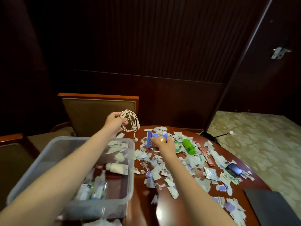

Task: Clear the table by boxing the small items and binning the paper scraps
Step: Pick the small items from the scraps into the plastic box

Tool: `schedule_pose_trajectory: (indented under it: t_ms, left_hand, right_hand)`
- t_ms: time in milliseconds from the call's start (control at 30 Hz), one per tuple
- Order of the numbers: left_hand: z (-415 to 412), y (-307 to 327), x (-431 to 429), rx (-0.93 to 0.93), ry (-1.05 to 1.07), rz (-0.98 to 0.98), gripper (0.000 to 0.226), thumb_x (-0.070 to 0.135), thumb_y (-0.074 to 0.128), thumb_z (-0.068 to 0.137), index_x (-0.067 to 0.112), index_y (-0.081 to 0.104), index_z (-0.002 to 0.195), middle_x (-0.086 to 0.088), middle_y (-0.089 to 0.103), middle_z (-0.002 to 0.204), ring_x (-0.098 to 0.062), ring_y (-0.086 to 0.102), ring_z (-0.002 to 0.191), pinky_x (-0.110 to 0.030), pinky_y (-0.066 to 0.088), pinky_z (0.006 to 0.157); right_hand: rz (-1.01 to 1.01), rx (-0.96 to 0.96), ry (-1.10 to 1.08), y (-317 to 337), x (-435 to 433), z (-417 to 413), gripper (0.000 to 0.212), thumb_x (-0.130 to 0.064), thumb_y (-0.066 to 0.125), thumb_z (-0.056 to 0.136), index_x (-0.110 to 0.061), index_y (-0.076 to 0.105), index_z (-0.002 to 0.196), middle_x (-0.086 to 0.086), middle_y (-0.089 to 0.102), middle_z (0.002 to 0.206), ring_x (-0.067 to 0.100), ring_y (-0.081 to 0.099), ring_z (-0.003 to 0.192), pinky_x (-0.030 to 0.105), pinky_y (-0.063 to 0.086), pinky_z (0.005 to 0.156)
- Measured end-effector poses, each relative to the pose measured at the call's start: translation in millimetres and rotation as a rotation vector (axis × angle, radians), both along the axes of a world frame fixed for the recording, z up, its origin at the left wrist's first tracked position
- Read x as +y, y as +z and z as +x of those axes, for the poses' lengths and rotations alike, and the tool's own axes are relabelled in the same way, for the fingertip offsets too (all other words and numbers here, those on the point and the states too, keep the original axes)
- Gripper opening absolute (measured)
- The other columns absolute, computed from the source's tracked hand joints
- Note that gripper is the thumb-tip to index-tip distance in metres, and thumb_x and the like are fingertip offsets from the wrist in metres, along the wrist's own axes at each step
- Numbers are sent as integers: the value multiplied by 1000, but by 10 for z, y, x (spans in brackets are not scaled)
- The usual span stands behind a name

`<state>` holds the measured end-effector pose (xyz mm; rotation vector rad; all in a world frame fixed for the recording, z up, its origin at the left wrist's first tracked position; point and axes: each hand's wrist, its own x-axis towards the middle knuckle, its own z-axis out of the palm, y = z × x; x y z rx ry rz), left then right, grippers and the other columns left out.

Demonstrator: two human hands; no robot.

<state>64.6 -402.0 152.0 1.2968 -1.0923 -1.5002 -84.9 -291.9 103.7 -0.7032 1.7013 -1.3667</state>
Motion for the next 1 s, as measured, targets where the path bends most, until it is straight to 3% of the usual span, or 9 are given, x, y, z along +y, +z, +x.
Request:
schedule_pose_trajectory:
  t_ms: [100, 200, 300, 467, 533, 700, 800, 867, 1000]
  left_hand:
    - [405, 91, 12, 0, 43, -1, 43, -13, 41, 91, 4, 46, 130, -2, 56, 86, -11, 55, 75, -23, 47, 67]
    - [779, 101, 55, -8, 79, 17, 44, -15, 42, 90, 4, 47, 129, -3, 56, 85, -11, 56, 75, -23, 47, 65]
    - [1118, 37, 129, -16, 100, 6, 43, -17, 44, 88, 4, 49, 125, -4, 57, 86, -12, 57, 76, -25, 49, 66]
    - [1587, -129, 268, 18, 156, 52, 36, -20, 43, 86, 11, 52, 101, -4, 56, 80, -12, 55, 72, -27, 47, 69]
    - [1712, -215, 325, 31, 160, 60, 37, -22, 44, 84, 14, 52, 88, -4, 56, 79, -12, 54, 72, -27, 47, 69]
    - [1956, -392, 492, 6, 187, 79, 37, -21, 42, 85, 15, 49, 82, -5, 55, 78, -14, 52, 67, -25, 44, 64]
    - [2079, -429, 581, -48, 130, 66, 33, -20, 45, 85, 11, 50, 97, -4, 56, 84, -12, 55, 73, -21, 48, 60]
    - [2160, -460, 636, -84, 100, 43, 35, -19, 48, 85, 9, 49, 106, -5, 59, 90, -15, 57, 81, -22, 49, 67]
    - [2241, -509, 754, -248, 34, -63, 32, -13, 52, 86, 10, 50, 107, -5, 60, 98, -16, 57, 94, -14, 48, 67]
  right_hand:
    - [-9, -41, 76, 86, -48, 278, 26, -19, 69, 82, -14, 47, 93, 8, 60, 85, 15, 57, 61, 20, 45, 50]
    - [16, -42, 161, 97, -93, 590, 24, -16, 65, 85, -13, 45, 98, 10, 60, 91, 12, 56, 58, 20, 48, 52]
    - [38, 137, 179, 59, -174, 900, 15, -15, 61, 84, -17, 46, 80, 10, 59, 90, 19, 57, 65, 21, 45, 53]
    - [109, 151, 341, -24, -238, 1316, 11, -5, 55, 81, -13, 47, 82, 9, 56, 78, 17, 53, 61, 24, 48, 50]
    - [193, 219, 454, -131, -226, 1459, 12, -9, 58, 76, -12, 46, 73, 7, 51, 71, 19, 50, 61, 30, 47, 57]
    - [483, 298, 948, -307, -118, 1841, 31, 0, 56, 87, -13, 43, 63, 1, 52, 45, 4, 48, 31, 13, 37, 34]
    - [532, 516, 1078, -336, -126, 2075, 24, -9, 58, 89, -12, 44, 70, 4, 45, 64, 9, 44, 50, 17, 39, 44]
    - [491, 627, 1126, -349, -125, 2223, 8, -14, 56, 91, -7, 55, 92, 11, 52, 84, 15, 46, 64, 24, 39, 58]
    - [376, 812, 1192, -402, -129, 2413, 34, -18, 52, 93, 1, 55, 120, 17, 58, 115, 19, 50, 95, 29, 40, 81]
